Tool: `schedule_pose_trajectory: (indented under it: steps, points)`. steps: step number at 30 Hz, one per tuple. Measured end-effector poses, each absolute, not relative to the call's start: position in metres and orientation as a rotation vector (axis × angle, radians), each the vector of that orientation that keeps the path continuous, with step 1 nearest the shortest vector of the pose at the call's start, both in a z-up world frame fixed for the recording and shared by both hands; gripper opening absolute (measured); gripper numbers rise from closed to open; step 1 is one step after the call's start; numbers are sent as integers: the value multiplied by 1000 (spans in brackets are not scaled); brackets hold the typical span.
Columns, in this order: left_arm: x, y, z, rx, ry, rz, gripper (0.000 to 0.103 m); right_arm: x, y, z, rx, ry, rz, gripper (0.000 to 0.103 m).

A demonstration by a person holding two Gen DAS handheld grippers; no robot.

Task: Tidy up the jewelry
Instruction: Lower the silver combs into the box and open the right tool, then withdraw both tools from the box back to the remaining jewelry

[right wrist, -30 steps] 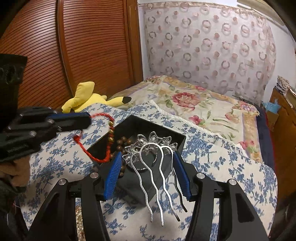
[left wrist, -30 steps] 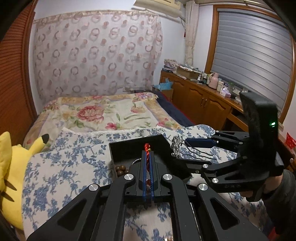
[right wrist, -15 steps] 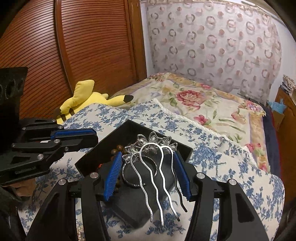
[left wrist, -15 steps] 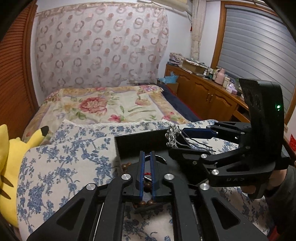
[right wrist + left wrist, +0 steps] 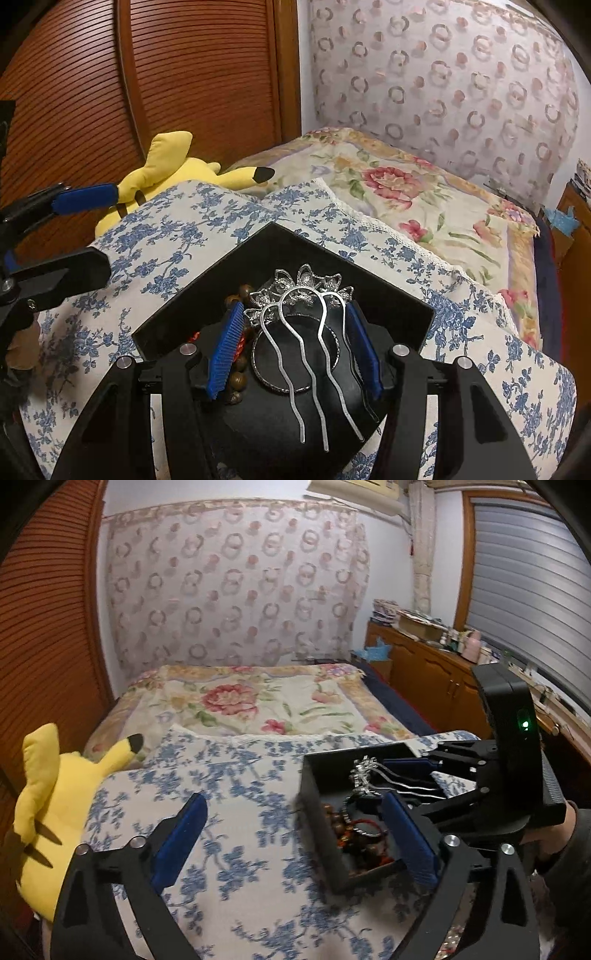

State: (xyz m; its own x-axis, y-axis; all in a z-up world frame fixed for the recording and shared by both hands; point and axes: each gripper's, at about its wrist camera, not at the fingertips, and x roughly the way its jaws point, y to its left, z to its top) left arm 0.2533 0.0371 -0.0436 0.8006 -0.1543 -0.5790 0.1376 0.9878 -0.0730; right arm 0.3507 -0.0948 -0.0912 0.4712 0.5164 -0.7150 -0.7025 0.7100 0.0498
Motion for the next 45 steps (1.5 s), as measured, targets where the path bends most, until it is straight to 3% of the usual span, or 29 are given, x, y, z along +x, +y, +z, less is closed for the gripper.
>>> schedule_pose_trajectory:
  steps: [19, 29, 42, 45]
  points:
    - [214, 55, -49, -60, 645, -127, 95, 346, -108, -78, -227, 769, 699, 59]
    - [168, 50, -65, -69, 671, -137, 95, 255, -157, -52, -166, 690, 700, 59]
    - [113, 18, -78, -61, 700, -213, 95, 160, -204, -87, -164, 733, 643, 59]
    - [104, 7, -79, -49, 707, -235, 95, 151, -217, -99, -142, 760, 627, 52]
